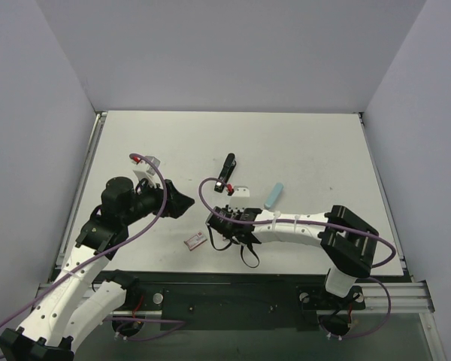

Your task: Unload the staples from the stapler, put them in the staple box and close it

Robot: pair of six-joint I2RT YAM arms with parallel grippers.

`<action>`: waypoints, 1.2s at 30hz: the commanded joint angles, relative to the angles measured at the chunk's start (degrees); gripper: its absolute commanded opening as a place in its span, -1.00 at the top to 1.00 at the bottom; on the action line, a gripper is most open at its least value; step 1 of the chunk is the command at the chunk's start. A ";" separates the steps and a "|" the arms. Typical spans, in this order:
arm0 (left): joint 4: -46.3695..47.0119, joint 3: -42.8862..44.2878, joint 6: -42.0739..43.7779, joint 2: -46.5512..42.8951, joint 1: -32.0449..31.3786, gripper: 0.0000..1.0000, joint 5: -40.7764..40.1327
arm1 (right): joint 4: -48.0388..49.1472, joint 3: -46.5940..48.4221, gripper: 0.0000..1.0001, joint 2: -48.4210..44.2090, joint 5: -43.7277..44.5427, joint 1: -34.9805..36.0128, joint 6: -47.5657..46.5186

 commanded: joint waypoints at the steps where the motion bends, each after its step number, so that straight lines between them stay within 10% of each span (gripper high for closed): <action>1: 2.30 0.67 -0.02 -0.80 0.35 -0.70 -0.32 | -2.33 -0.93 0.84 0.54 2.64 0.62 2.76; 36: 2.30 0.59 -0.02 -0.80 0.44 -0.70 -0.24 | -0.66 1.00 0.70 4.50 1.23 1.41 3.29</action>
